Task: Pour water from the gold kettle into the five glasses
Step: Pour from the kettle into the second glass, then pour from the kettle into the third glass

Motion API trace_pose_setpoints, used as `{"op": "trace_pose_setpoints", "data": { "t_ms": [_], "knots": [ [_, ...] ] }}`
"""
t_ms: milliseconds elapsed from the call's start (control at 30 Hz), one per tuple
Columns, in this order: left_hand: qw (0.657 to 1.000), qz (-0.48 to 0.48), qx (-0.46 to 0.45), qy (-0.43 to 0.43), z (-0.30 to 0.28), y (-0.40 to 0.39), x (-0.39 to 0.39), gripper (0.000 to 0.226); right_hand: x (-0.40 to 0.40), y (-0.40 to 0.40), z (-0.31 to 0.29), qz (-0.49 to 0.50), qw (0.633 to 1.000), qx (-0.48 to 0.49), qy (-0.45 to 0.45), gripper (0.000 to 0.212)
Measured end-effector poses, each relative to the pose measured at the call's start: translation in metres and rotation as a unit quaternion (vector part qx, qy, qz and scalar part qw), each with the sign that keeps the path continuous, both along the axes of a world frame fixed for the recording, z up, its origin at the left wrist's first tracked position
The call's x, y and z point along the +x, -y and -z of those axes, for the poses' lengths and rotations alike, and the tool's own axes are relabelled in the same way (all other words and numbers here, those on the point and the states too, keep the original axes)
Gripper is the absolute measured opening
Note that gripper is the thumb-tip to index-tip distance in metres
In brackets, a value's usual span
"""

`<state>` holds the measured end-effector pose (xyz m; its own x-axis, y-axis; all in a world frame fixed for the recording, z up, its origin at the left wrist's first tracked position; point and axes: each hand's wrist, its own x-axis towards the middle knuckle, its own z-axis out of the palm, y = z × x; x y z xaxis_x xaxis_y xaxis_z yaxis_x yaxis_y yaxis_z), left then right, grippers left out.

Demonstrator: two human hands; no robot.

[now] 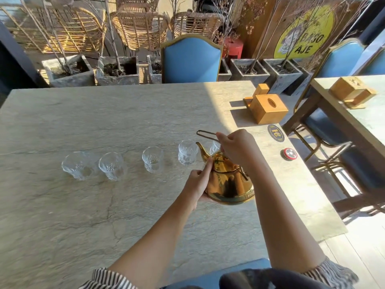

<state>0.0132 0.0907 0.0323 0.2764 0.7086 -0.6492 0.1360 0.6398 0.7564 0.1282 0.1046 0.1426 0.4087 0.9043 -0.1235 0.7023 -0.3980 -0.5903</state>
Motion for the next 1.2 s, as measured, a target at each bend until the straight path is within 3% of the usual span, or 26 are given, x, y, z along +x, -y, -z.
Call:
{"op": "trace_pose_setpoints", "data": {
  "t_ms": [100, 233, 333, 467, 600, 767, 1100, 1200],
  "knots": [
    [0.999, 0.006, 0.03, -0.029, 0.022, -0.006, -0.001, 0.138, 0.001, 0.005, 0.008, 0.01, 1.0, 0.018, -0.022, 0.062],
    [0.998, 0.012, 0.042, -0.053, 0.024, -0.011, -0.004, 0.133, 0.002, 0.009, 0.013, 0.008, 0.998, 0.046, -0.037, 0.064],
    [0.998, 0.013, 0.047, -0.05, 0.006, -0.01, -0.007, 0.122, 0.003, 0.01, 0.009, 0.002, 0.997, 0.061, -0.048, 0.063],
    [0.998, 0.014, 0.053, -0.043, -0.005, -0.01, -0.009, 0.087, 0.002, 0.011, -0.002, -0.01, 0.996, 0.077, -0.052, 0.062],
    [0.996, 0.017, 0.064, -0.053, -0.007, -0.01, -0.014, 0.103, -0.002, 0.009, -0.01, -0.038, 0.994, 0.091, -0.038, 0.063],
    [0.996, -0.007, 0.062, -0.062, -0.006, -0.005, -0.029, 0.077, -0.015, 0.008, -0.01, -0.071, 0.992, 0.1, -0.035, 0.064],
    [0.996, -0.073, 0.01, -0.057, 0.007, 0.007, -0.069, 0.084, -0.055, 0.001, 0.017, -0.113, 0.989, 0.078, -0.06, 0.063],
    [0.994, -0.091, 0.002, -0.053, 0.01, 0.008, -0.076, 0.105, -0.067, -0.005, 0.023, -0.113, 0.991, 0.055, -0.043, 0.06]
  ]
}}
